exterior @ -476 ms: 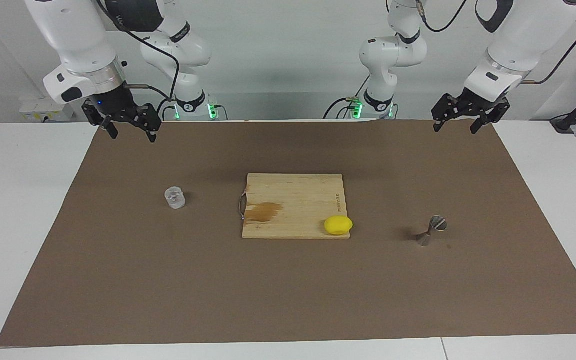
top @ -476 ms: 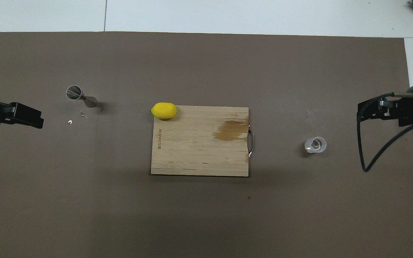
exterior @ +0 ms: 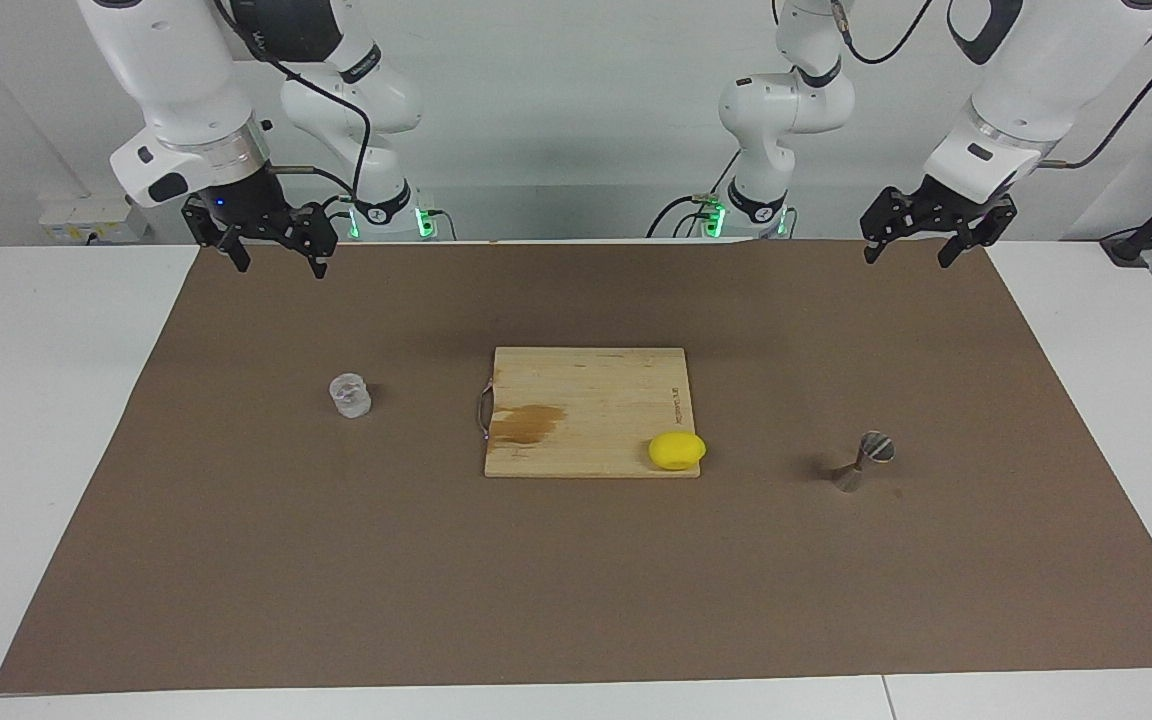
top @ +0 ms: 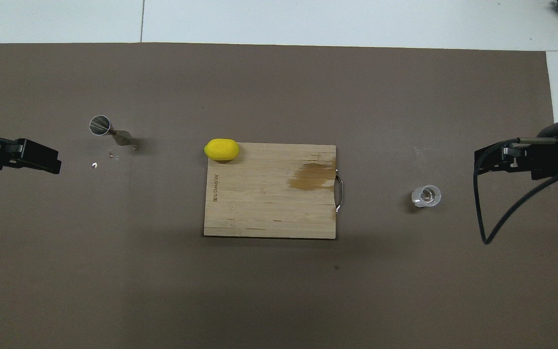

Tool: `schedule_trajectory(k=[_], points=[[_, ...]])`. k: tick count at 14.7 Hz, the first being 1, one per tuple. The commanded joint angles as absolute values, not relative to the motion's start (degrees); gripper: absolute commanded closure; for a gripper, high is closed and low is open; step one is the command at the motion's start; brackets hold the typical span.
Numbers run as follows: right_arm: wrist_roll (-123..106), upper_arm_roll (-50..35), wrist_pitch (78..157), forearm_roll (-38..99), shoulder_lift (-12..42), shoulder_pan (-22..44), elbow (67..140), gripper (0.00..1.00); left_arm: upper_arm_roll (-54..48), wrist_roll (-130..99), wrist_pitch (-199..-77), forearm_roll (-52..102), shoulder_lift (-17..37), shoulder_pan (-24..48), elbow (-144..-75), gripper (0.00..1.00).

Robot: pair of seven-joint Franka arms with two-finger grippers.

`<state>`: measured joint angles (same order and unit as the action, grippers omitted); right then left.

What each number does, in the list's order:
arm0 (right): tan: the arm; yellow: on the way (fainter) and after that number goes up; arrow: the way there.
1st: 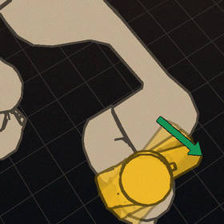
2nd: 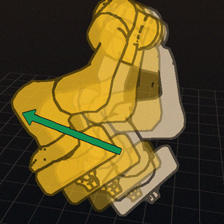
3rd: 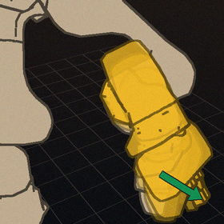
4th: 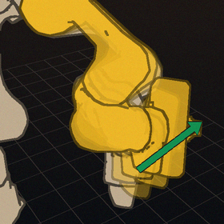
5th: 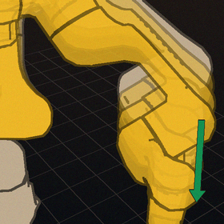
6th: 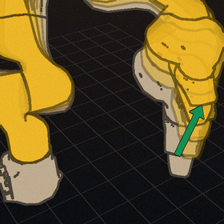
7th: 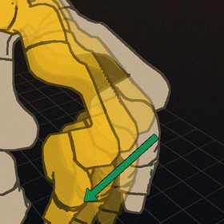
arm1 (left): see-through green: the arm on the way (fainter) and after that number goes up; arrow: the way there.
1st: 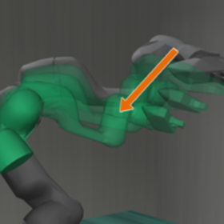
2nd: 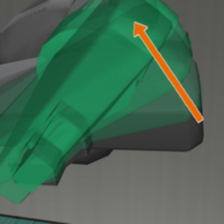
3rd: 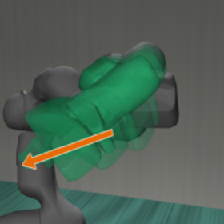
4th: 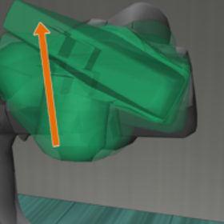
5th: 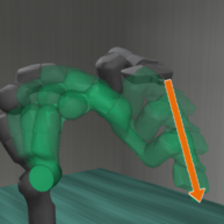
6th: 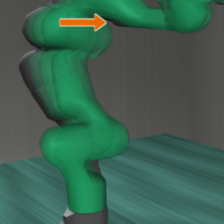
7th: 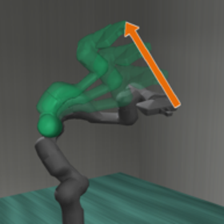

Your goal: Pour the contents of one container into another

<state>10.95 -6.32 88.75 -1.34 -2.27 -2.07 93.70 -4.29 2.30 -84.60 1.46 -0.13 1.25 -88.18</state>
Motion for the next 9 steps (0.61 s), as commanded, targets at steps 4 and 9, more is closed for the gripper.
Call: schedule_trajectory(k=[4, 9], points=[[10.63, -6.68, 89.03, -1.32, -4.04, -2.46, 96.06, 0.00, -3.78, 2.72, -86.22, 1.49, 0.00, 2.11, -87.89, 0.00], [10.55, -6.68, 89.03, -1.23, -4.57, -2.72, 97.21, 0.00, -3.78, 2.38, -89.46, 1.49, -1.40, 2.28, -91.74, 0.00]])
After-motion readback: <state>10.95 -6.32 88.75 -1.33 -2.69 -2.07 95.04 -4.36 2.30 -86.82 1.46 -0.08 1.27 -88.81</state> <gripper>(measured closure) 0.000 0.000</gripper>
